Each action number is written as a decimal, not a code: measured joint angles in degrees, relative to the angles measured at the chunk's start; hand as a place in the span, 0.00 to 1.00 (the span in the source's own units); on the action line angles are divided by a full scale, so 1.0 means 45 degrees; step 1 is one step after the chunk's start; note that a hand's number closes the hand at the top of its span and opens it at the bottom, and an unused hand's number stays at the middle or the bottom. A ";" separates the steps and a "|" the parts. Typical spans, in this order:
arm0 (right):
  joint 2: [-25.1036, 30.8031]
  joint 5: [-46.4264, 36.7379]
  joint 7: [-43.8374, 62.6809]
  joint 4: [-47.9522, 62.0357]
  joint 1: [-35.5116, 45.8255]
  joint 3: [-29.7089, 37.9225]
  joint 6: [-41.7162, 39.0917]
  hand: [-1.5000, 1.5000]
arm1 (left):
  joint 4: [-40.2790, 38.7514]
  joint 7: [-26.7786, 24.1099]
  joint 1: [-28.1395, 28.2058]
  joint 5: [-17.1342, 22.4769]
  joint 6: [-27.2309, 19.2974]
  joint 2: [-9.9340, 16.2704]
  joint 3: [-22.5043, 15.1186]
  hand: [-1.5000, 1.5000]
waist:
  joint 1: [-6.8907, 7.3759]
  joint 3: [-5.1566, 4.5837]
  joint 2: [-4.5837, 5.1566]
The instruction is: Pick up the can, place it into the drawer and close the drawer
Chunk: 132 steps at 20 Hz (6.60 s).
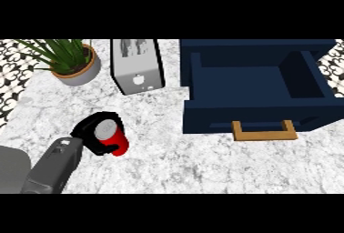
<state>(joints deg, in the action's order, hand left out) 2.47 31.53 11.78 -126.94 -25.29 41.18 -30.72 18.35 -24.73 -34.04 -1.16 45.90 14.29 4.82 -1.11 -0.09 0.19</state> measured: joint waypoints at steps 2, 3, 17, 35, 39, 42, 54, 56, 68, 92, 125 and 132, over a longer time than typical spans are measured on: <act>0.0032 0.0141 0.0207 -0.0189 -0.0069 0.0077 0.0104 0.00 | 0.0339 0.0149 0.0064 0.0111 0.0218 -0.0192 -0.0084 1.00 | 0.0050 0.0004 -0.0023; 0.0045 0.0202 0.0156 -0.0139 -0.0108 0.0185 0.0045 0.00 | 0.0483 0.0197 0.0146 0.0282 0.0124 -0.0299 0.0021 1.00 | 0.0075 0.0004 -0.0036; -0.0397 0.0419 0.0456 -0.0933 -0.0654 0.0415 0.0322 0.00 | 0.3761 -0.0007 0.0815 0.3232 -0.6928 -0.2304 0.2967 1.00 | 0.0437 0.0042 -0.0186; -0.0519 -0.0039 0.0380 -0.0964 -0.0345 -0.0323 0.0849 0.00 | 1.3050 0.6399 0.0670 0.3453 -1.2686 -0.3127 -0.0637 1.00 | 0.0214 0.0027 -0.0097; -0.0436 0.0042 0.0398 -0.0971 -0.0422 -0.0314 0.0799 0.00 | 1.3650 0.7235 -0.0039 0.3180 -1.3835 -0.3089 -0.1405 1.00 | 0.0156 0.0025 -0.0079; -0.0442 0.0173 0.0645 -0.1111 -0.0361 -0.0256 0.0796 0.00 | 1.3468 0.7634 -0.0902 0.3109 -1.4446 -0.3132 -0.1622 1.00 | 0.0121 0.0024 -0.0065; -0.0349 -0.0096 0.0594 -0.0804 0.0117 -0.0479 0.0852 0.00 | 1.0280 0.7788 -0.5043 0.3753 -1.6714 -0.3170 -0.2521 1.00 | -0.0064 0.0024 -0.0016; -0.0303 -0.0184 0.0688 -0.0717 0.0308 -0.0445 0.0918 0.00 | 0.9840 0.7561 -0.5318 0.3897 -1.6757 -0.3173 -0.2577 1.00 | -0.0031 0.0026 -0.0017; -0.0315 -0.0179 0.0873 -0.0857 0.0530 -0.0524 0.0956 0.00 | 0.6439 0.6775 -0.8487 0.5861 -1.7901 -0.3174 -0.3516 1.00 | -0.0233 0.0029 0.0019; -0.0058 0.0102 0.1509 -0.1236 0.1034 -0.0726 0.1238 0.00 | 0.2579 0.4495 -1.0085 1.0572 -1.9268 -0.3174 -0.7553 0.00 | -0.0811 0.0043 0.0163; 0.0708 -0.5759 -0.1096 -0.2395 0.3431 -0.2146 0.0370 0.00 | 0.2105 0.1886 -1.0459 1.3365 -2.0255 -0.3174 -0.8738 0.00 | -0.0416 0.0035 0.0194; 0.0751 -0.9950 -0.1563 -0.1931 0.4881 -0.4456 0.0816 0.00 | 0.2055 0.1792 -1.0514 1.3596 -2.0099 -0.3175 -0.8633 0.00 | -0.0052 0.0027 0.0160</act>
<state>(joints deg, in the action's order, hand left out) 5.85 -13.24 4.75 -135.62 -3.33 21.13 -27.05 27.60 -16.66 -81.36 60.02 -44.55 0.00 -34.03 -1.35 0.03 0.91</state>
